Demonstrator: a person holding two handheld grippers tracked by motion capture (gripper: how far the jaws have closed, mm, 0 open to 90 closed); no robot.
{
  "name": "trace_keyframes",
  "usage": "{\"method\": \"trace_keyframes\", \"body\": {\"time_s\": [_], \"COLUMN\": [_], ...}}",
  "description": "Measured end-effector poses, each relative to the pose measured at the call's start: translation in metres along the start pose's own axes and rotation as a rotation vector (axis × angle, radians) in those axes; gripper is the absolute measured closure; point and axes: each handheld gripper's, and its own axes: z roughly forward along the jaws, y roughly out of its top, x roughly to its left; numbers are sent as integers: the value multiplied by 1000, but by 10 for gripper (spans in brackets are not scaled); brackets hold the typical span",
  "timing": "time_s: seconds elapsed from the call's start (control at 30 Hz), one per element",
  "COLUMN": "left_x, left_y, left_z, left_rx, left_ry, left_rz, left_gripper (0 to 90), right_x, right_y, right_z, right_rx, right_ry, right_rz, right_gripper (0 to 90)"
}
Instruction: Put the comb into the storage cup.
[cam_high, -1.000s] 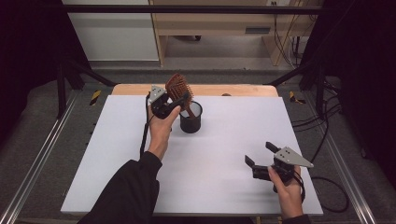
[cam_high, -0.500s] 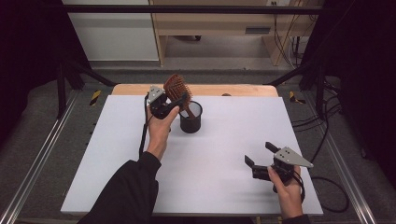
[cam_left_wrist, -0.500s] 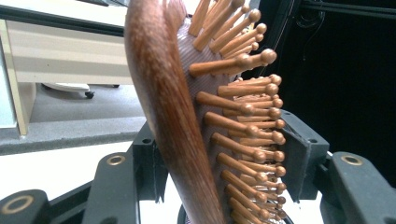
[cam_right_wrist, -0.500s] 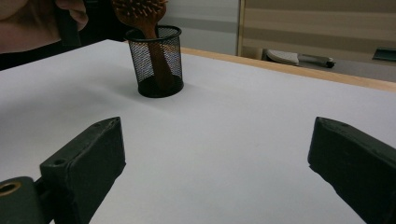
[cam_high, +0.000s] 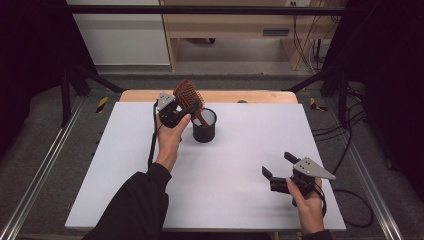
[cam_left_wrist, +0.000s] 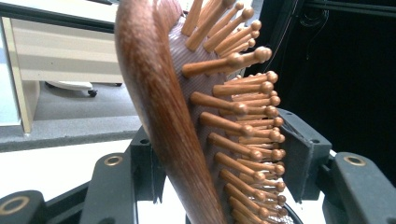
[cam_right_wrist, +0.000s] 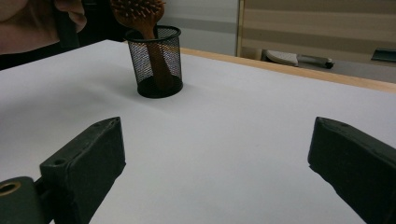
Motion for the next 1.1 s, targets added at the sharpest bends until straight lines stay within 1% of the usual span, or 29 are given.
{"method": "trace_keyframes", "body": {"time_s": [0.37,0.77,0.97,1.1], "left_x": [4,6,9,9], "left_y": [-1,-2,-3,-4], "left_z": [-1,-2,-2,-2], "left_rx": [7,12,10,5], "left_ry": [9,19,23,22], "left_rz": [-9,-8,-17,-8], "left_gripper": [405,393,387,383], "right_x": [0,0,0,0], "right_y": [0,0,0,0], "right_z": [0,0,1,1], "right_rx": [0,0,2,4], "right_ry": [0,0,1,2], "right_rz": [1,0,1,2], "right_gripper": [41,41,40,40]}}
